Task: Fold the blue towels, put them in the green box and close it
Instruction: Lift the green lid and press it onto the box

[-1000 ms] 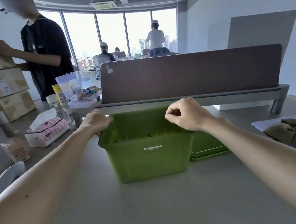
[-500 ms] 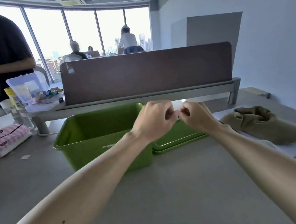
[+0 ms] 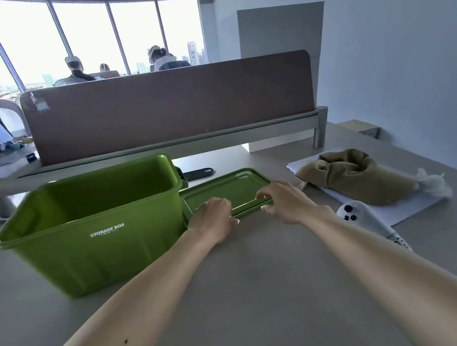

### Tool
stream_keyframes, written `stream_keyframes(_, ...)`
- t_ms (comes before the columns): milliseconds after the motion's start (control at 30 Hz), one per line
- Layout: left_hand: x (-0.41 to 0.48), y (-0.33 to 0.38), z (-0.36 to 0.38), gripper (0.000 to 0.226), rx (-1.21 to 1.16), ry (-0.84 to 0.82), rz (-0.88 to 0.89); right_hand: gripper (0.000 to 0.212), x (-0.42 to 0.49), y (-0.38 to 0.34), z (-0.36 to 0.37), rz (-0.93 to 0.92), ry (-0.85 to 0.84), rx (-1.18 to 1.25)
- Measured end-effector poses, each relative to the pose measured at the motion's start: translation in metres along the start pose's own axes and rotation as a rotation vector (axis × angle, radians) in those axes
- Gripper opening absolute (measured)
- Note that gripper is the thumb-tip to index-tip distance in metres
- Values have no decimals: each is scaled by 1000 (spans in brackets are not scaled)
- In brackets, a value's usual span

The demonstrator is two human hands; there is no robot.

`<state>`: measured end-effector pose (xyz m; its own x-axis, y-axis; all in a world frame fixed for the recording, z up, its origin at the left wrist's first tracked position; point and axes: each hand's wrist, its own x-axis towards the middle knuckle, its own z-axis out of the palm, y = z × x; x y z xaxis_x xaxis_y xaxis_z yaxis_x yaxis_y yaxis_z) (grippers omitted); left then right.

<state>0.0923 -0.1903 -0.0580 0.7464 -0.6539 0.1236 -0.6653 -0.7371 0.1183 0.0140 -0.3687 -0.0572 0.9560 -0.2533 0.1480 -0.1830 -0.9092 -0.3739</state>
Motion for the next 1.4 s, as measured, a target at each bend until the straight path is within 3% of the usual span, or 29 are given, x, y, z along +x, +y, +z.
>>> stream_keyframes(367, 9, 4, -2, 6, 191, 36, 61, 39, 6, 12, 3, -10, 23, -16)
stream_keyframes(600, 10, 22, -32, 15, 178, 278, 150, 31, 5, 3, -11, -95, 285, -103)
stream_keyframes(867, 5, 40, -69, 11, -12, 428, 262, 11, -15, 4, -42, -106, 553, -190)
stream_keyframes(1000, -3, 38, -94, 37, -84, 424, 291, 25, -26, 3, -63, -100, 696, -198)
stream_keyframes(1133, -14, 32, -118, 9, -154, 482, 243, 41, -38, -17, -93, -128, 763, -140)
stream_keyframes(1233, -24, 27, -140, 8, -292, 615, 227, 44, -43, -33, -109, -198, 809, -110)
stream_keyframes(1400, -42, 6, -180, 16, -440, 732, 188, 21, -25, -63, -119, -239, 970, -64)
